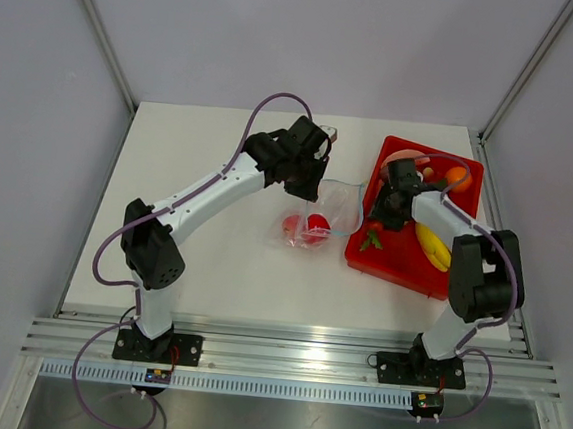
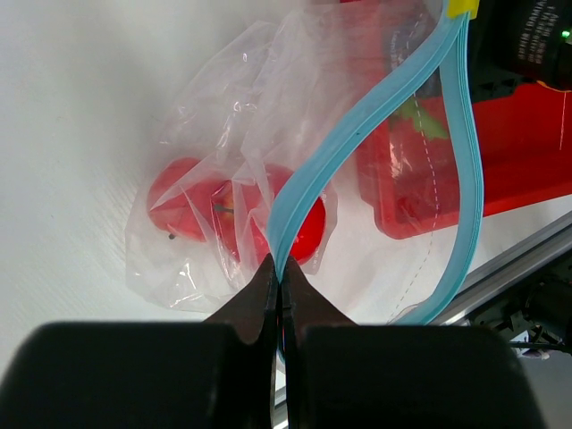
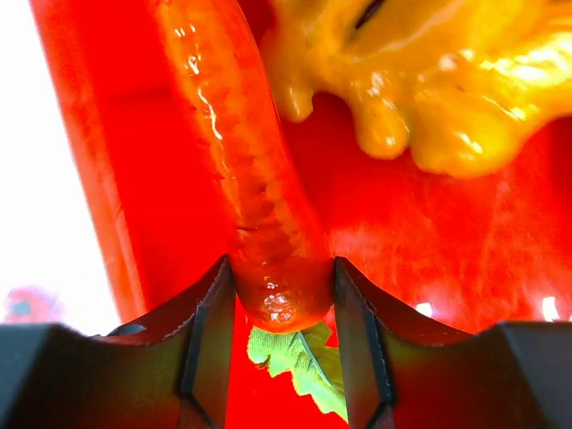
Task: Place the food in the zip-top bag and seal the zipper
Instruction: Pick up the fake vegetable from the bin, then place the fake vegetable in the bin.
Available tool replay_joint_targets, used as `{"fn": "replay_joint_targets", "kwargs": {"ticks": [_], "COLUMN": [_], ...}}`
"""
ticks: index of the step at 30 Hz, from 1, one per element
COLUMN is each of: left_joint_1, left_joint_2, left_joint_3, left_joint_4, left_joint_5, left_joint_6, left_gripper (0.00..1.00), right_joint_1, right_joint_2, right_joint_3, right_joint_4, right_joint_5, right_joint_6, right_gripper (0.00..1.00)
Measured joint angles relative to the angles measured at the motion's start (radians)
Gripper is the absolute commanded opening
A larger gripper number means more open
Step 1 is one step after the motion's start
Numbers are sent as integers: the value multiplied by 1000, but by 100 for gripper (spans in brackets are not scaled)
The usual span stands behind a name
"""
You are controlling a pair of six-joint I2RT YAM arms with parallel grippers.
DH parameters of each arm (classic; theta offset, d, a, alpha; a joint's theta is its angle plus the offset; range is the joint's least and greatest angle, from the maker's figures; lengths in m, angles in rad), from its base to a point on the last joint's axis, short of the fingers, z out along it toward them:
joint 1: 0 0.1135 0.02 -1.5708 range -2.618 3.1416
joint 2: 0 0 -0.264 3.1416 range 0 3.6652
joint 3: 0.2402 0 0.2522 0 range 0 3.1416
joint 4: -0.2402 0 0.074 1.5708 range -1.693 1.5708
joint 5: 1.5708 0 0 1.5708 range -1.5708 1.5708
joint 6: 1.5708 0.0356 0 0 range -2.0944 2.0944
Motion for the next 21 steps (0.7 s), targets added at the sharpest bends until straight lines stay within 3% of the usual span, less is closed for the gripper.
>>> {"fn": "replay_joint_targets", "kwargs": {"ticks": [13, 21], "left_joint_1": [1, 2], "left_joint_2": [16, 17], "left_joint_3": [30, 37], "left_joint_4": [0, 0], "left_joint_5": [6, 8], "left_joint_6": [0, -1], "left_gripper": [0, 0], "right_joint_1": [-2, 3], "right_joint_2": [-502, -687], "right_joint_3": [-43, 0], "right_joint_4": [-137, -189], "right_joint_5": [8, -24], "right_joint_6": [-15, 40], "right_gripper": [21, 18]}}
